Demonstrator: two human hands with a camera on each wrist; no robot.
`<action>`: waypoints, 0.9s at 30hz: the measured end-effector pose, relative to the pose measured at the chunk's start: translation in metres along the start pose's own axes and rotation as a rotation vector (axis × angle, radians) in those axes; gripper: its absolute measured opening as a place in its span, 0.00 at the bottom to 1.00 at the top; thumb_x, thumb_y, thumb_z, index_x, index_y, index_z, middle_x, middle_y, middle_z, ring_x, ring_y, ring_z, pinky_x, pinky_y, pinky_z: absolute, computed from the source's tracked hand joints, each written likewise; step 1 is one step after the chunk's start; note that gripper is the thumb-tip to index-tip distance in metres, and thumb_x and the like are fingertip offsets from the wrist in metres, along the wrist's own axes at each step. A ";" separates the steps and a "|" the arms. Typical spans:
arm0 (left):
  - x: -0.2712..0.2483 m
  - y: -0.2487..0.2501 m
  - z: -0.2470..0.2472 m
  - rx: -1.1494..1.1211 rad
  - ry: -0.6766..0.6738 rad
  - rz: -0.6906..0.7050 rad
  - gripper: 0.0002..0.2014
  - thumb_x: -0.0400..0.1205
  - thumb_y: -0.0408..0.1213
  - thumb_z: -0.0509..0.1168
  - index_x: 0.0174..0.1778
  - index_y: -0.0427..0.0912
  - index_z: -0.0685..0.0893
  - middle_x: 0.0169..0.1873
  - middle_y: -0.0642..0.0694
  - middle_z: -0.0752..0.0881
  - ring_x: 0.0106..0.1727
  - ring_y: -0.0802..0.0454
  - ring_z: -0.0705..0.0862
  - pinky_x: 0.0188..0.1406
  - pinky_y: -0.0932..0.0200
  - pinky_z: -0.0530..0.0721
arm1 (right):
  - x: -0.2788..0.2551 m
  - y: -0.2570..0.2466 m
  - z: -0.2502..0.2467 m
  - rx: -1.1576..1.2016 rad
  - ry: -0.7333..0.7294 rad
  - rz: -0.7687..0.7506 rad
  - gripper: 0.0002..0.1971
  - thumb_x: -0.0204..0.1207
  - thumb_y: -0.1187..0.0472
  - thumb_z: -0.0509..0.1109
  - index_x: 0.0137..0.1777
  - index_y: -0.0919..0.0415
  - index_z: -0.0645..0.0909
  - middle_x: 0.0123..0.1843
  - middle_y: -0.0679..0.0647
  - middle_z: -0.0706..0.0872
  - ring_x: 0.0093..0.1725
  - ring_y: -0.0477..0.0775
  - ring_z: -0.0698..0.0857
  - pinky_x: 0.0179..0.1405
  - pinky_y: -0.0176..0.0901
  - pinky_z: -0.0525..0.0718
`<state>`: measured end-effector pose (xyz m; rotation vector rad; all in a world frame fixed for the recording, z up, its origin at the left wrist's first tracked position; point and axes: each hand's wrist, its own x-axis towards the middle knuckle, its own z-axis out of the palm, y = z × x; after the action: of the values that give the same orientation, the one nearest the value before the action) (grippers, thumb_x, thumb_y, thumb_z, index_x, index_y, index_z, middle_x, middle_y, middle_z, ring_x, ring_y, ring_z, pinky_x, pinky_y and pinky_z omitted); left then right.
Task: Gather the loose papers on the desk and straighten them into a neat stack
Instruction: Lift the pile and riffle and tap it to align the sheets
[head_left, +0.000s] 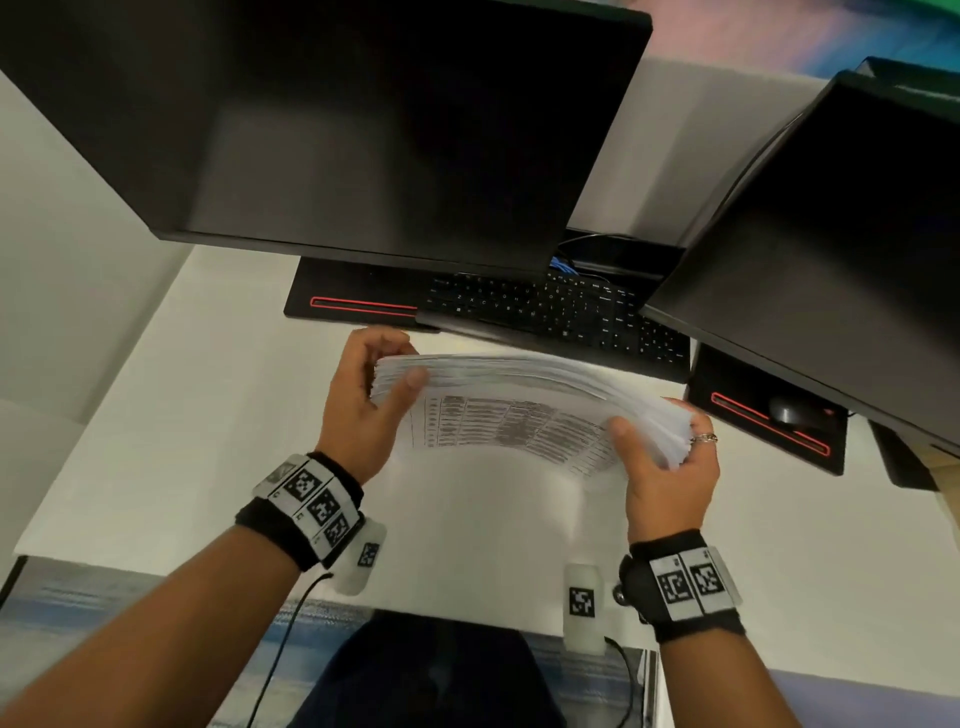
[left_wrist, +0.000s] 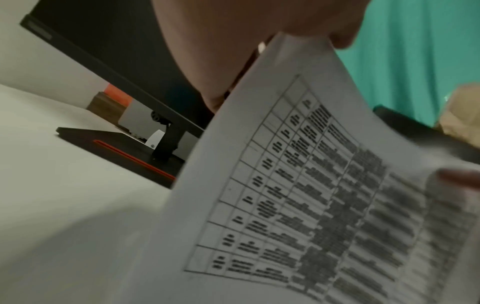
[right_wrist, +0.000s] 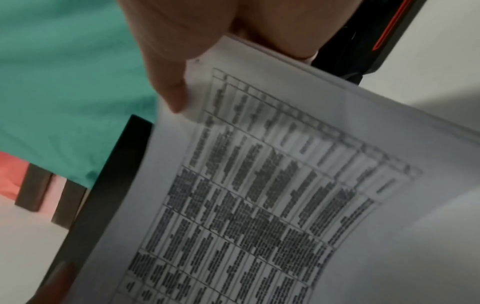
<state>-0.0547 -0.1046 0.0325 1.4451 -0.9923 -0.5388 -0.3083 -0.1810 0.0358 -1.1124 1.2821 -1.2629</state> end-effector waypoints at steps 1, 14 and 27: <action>-0.001 -0.001 0.001 0.008 0.013 0.005 0.20 0.79 0.52 0.65 0.60 0.43 0.75 0.46 0.50 0.81 0.44 0.65 0.82 0.42 0.71 0.81 | 0.000 0.001 0.002 0.014 0.013 0.006 0.20 0.70 0.71 0.80 0.55 0.50 0.80 0.50 0.49 0.88 0.47 0.43 0.91 0.42 0.33 0.88; -0.004 0.002 0.014 0.079 0.214 -0.087 0.12 0.86 0.39 0.59 0.56 0.43 0.87 0.47 0.54 0.88 0.47 0.66 0.85 0.43 0.75 0.80 | 0.003 -0.005 0.014 0.024 0.200 -0.061 0.08 0.81 0.69 0.68 0.52 0.55 0.83 0.46 0.45 0.85 0.42 0.29 0.85 0.42 0.25 0.81; 0.002 0.012 0.018 -0.012 0.177 -0.109 0.09 0.85 0.32 0.62 0.52 0.44 0.87 0.52 0.42 0.90 0.53 0.45 0.86 0.51 0.60 0.85 | 0.010 -0.012 0.020 -0.092 0.246 -0.081 0.10 0.77 0.60 0.73 0.47 0.41 0.85 0.49 0.44 0.88 0.53 0.55 0.88 0.55 0.41 0.87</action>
<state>-0.0714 -0.1152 0.0418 1.5146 -0.7726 -0.4858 -0.2901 -0.1934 0.0474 -1.1079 1.5040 -1.4478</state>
